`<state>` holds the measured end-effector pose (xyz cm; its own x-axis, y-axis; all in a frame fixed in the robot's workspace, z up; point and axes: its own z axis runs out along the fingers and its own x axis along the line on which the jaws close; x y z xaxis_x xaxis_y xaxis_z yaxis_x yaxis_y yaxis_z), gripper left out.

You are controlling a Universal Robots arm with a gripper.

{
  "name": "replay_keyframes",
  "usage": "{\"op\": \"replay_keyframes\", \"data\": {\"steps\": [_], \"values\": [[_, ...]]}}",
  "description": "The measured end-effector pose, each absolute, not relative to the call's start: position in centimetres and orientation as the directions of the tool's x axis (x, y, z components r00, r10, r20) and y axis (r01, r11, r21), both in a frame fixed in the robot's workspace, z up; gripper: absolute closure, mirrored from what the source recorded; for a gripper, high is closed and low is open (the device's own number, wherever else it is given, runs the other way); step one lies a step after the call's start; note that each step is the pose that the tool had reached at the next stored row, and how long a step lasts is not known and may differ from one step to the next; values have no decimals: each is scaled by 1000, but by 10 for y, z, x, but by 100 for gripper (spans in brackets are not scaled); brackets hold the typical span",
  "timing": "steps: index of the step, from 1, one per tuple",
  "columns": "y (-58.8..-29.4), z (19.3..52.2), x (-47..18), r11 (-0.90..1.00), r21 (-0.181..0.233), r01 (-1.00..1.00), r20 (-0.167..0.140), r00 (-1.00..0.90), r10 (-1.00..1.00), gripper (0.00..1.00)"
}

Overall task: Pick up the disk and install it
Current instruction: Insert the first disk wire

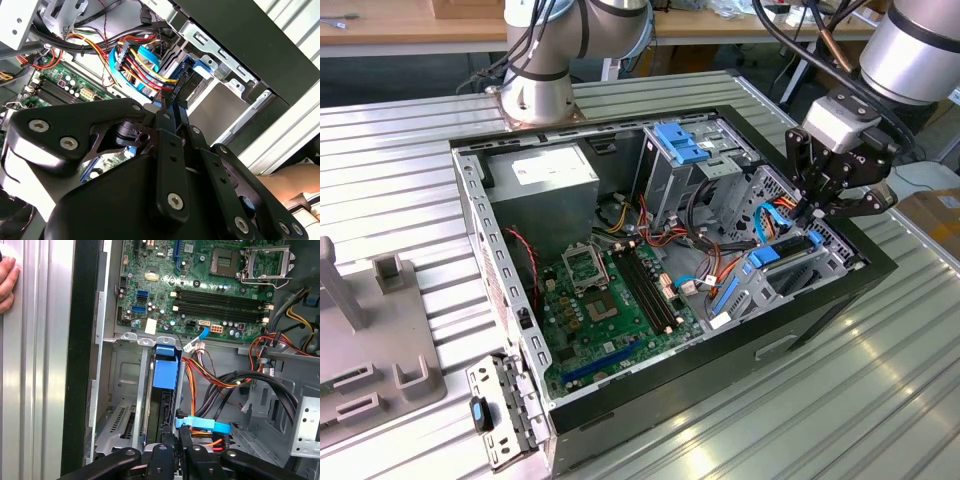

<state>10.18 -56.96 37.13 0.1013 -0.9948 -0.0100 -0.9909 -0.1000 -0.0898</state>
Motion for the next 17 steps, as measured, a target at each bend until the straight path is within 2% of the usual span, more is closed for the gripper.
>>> {"op": "replay_keyframes", "data": {"steps": [17], "values": [[-570, 368, 102, -100, -90, -991, -10, 101, -995, 84]]}}
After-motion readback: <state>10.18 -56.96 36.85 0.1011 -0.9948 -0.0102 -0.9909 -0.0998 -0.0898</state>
